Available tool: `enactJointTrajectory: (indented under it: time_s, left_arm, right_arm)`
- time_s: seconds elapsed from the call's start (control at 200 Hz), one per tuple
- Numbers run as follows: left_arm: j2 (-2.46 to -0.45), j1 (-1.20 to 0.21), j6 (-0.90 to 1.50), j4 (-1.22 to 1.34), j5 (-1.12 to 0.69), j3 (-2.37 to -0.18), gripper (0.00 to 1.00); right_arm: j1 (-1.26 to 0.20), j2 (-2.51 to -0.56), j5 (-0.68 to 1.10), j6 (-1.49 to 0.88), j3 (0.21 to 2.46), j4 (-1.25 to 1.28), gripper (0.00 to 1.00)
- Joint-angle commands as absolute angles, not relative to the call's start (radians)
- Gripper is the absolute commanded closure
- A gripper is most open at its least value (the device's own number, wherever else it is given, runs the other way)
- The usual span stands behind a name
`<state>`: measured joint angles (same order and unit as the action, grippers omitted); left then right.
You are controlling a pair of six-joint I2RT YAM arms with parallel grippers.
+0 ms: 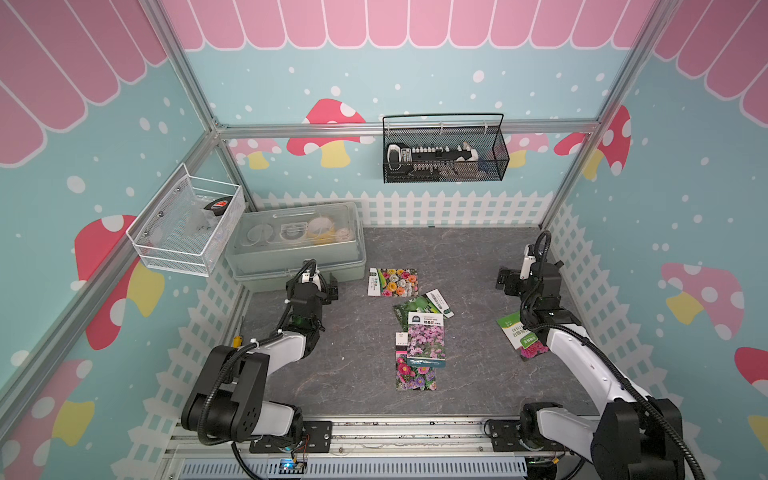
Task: Arrange the seed packets in a row
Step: Pick up the seed packet from the center of the board.
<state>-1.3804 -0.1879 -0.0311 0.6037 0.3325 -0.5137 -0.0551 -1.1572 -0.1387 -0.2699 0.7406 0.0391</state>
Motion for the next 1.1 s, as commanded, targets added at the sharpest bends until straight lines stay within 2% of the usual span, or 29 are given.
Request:
enactJointTrajectory:
  time_s: [0.0, 0.165, 0.305, 0.36, 0.515, 0.575, 0.615, 0.68, 0.765, 0.955, 1.095]
  left_arm:
    - [-1.322, -0.196, -0.024, 0.323, 0.326, -0.623, 0.01]
    - [-1.294, -0.245, 0.108, 0.017, 0.260, -0.805, 0.01]
    - [-1.288, -0.311, 0.323, -0.237, 0.230, -0.942, 0.01]
    - [-1.276, -0.347, 0.392, -0.261, 0.229, -0.947, 0.01]
    - [-1.235, -0.467, 0.584, -0.283, 0.381, -0.902, 0.01]
    - [-1.241, -0.471, 0.669, -0.350, 0.349, -0.923, 0.01]
    - [-1.251, -0.470, 0.671, -0.383, 0.258, -0.942, 0.01]
    - [-1.272, -0.474, 0.684, -0.374, 0.115, -0.950, 0.01]
    - [-1.310, -0.489, 0.717, -0.331, 0.032, -0.938, 0.01]
    - [-1.353, -0.547, 0.766, -0.163, 0.009, -0.869, 0.01]
    - [-1.367, -0.560, 0.821, -0.165, 0.035, -0.859, 0.01]
  right_arm:
    - [-0.068, -1.175, 0.011, -0.350, 0.771, -0.114, 0.01]
    - [-0.092, -1.199, 0.123, -0.429, 0.766, -0.115, 0.01]
    - [-0.107, -1.196, 0.239, -0.486, 0.724, -0.079, 0.00]
    - [-0.118, -1.199, 0.290, -0.521, 0.707, -0.057, 0.00]
    - [-0.141, -1.250, 0.403, -0.594, 0.674, -0.010, 0.01]
    - [-0.144, -1.262, 0.433, -0.606, 0.660, 0.001, 0.01]
    - [-0.147, -1.265, 0.453, -0.616, 0.645, 0.020, 0.01]
    - [-0.151, -1.273, 0.481, -0.640, 0.619, 0.057, 0.01]
    - [-0.163, -1.288, 0.511, -0.656, 0.603, 0.074, 0.01]
    - [-0.203, -1.278, 0.528, -0.666, 0.572, 0.085, 0.01]
    - [-0.216, -1.287, 0.548, -0.684, 0.552, 0.108, 0.01]
